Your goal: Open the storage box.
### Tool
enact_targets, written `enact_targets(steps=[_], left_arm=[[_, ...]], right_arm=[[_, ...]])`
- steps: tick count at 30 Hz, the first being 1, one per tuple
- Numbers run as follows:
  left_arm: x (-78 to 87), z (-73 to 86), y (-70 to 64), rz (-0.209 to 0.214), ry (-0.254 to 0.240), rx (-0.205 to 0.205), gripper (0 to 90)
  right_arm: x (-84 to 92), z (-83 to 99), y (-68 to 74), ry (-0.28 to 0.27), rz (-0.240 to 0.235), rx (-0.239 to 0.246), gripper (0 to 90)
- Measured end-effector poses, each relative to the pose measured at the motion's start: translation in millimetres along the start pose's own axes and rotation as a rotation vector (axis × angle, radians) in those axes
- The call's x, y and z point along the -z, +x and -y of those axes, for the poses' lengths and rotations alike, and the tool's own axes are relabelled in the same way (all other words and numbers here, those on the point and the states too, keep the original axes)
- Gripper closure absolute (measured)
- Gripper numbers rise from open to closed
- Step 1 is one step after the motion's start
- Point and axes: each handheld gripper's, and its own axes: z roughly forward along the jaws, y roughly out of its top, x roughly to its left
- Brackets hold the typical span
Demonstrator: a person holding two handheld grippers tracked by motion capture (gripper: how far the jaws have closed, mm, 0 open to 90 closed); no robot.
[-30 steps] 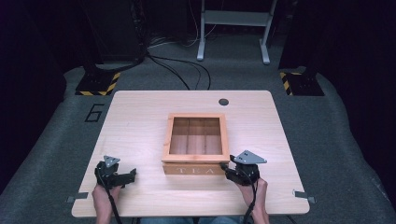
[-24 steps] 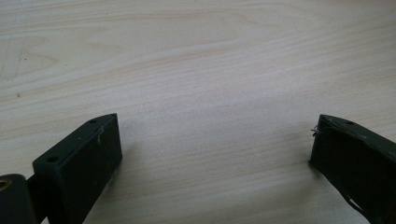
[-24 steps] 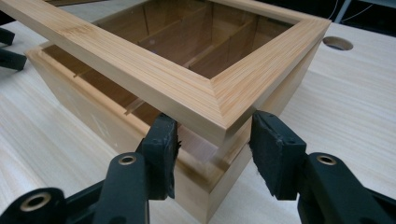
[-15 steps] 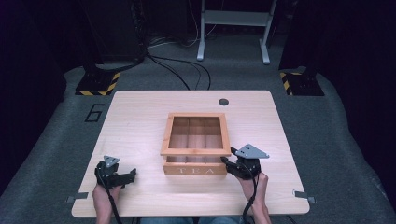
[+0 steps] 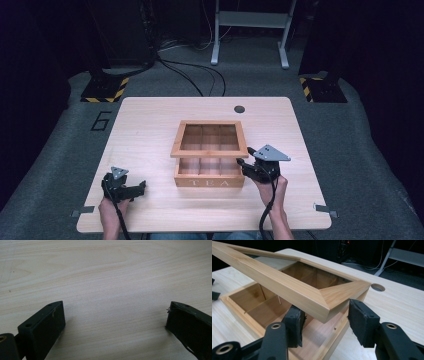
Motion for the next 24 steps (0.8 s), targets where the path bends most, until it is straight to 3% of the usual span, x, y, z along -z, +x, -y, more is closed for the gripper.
enact_targets(steps=[24], left_arm=[[0.0, 0.1, 0.5, -0.002, 0.002, -0.008, 1.8]], right_arm=[[-9.5, -48.3, -24.8, -0.032, -0.04, -0.012, 45.9]])
